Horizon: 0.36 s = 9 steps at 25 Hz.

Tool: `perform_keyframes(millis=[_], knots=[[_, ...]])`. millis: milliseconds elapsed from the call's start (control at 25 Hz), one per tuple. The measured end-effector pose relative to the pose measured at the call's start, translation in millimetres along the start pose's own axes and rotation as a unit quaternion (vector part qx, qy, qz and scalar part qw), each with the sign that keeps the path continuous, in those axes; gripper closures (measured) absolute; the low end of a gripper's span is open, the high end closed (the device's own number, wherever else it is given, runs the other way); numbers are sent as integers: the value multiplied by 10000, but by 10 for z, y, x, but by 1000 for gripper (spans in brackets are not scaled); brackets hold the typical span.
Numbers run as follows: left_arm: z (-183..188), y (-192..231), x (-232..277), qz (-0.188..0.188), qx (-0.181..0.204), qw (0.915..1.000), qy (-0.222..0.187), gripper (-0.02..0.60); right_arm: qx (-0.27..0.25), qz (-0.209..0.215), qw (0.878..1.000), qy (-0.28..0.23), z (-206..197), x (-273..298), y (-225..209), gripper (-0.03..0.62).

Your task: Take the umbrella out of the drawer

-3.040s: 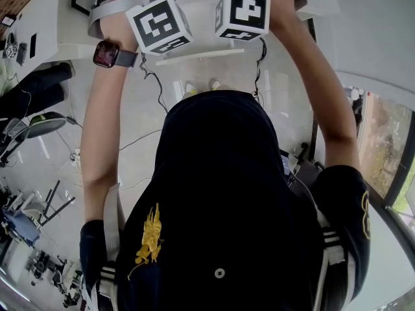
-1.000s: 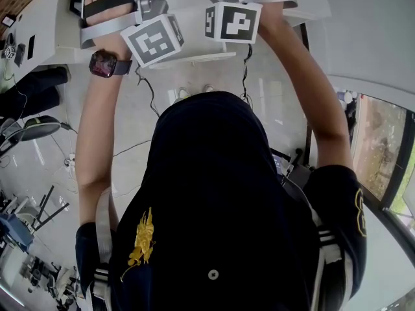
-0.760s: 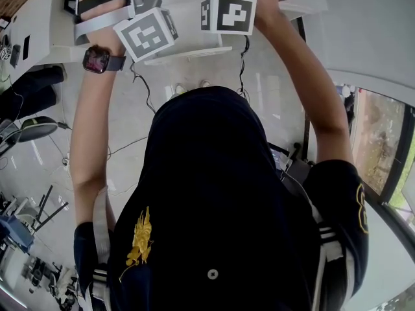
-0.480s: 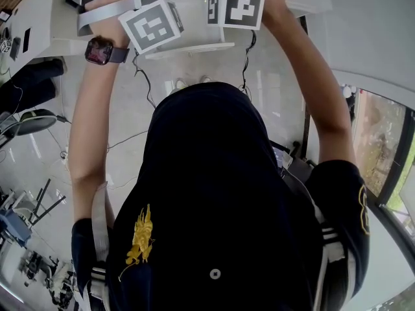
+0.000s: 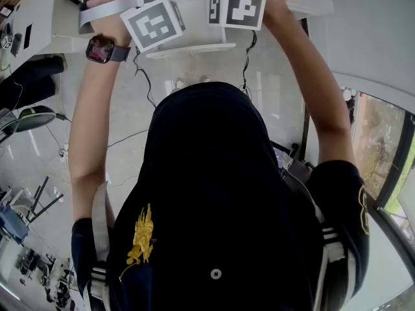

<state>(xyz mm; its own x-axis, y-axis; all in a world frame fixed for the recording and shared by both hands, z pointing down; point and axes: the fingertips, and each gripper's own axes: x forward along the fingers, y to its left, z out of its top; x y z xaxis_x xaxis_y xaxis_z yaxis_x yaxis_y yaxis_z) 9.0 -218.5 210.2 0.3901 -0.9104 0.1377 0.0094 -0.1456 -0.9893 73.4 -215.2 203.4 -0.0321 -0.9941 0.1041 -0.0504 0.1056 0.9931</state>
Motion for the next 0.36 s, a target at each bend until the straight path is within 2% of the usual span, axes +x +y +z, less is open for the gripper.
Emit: perform_keyframes(millis=[360], knots=[[54,-148,-65,-81,-6,9998,-198,354,-47,201,9998,49,-20,-89,185,319]])
